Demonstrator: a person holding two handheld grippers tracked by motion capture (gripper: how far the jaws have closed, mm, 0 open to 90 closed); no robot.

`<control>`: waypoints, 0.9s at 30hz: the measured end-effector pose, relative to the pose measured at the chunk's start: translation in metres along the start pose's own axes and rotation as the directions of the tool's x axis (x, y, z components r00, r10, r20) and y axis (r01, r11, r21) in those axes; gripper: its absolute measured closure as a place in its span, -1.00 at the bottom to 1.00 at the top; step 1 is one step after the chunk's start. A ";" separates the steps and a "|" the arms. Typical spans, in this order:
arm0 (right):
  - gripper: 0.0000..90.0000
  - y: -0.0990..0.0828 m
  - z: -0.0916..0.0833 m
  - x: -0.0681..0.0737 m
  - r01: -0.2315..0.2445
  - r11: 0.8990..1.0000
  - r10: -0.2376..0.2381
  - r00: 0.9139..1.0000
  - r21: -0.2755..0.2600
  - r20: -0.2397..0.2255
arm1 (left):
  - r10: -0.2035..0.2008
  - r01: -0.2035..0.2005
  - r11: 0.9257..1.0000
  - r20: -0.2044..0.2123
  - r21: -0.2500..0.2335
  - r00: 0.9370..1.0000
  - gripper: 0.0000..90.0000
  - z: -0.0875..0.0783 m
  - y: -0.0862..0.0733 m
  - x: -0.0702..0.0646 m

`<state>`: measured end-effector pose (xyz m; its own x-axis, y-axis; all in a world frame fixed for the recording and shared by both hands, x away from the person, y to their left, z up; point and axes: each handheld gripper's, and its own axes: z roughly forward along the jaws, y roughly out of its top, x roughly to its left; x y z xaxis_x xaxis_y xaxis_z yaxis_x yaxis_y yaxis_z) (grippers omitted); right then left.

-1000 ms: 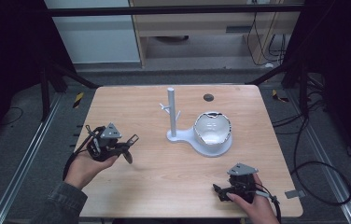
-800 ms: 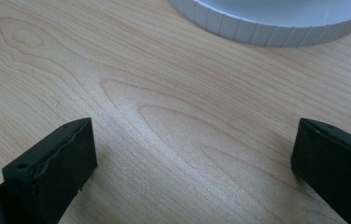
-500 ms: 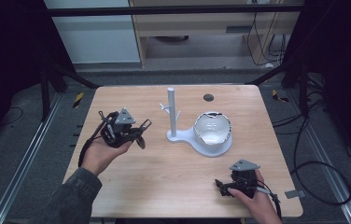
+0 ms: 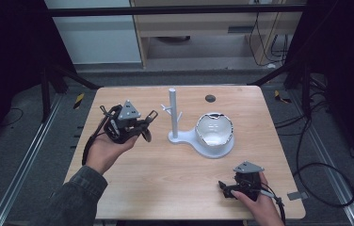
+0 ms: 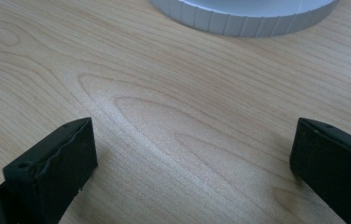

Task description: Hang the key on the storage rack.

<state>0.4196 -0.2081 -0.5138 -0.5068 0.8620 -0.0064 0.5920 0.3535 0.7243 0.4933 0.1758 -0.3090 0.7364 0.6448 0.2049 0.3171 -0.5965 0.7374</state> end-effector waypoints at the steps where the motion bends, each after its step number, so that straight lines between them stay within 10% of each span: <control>1: -0.98 0.000 0.000 0.000 -0.003 1.000 0.003 1.000 0.000 0.000 | 0.005 -0.005 1.000 -0.002 0.001 1.000 0.79 -0.001 0.001 0.001; 27: -0.98 -0.007 -0.007 0.003 -0.001 1.000 0.001 1.000 -0.001 0.003 | -0.060 0.059 0.998 -0.031 -0.025 0.998 0.79 0.027 0.018 -0.003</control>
<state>0.4091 -0.2102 -0.5140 -0.5043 0.8635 -0.0072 0.5922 0.3520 0.7248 0.5129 0.1509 -0.3138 0.6975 0.6937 0.1799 0.3448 -0.5449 0.7643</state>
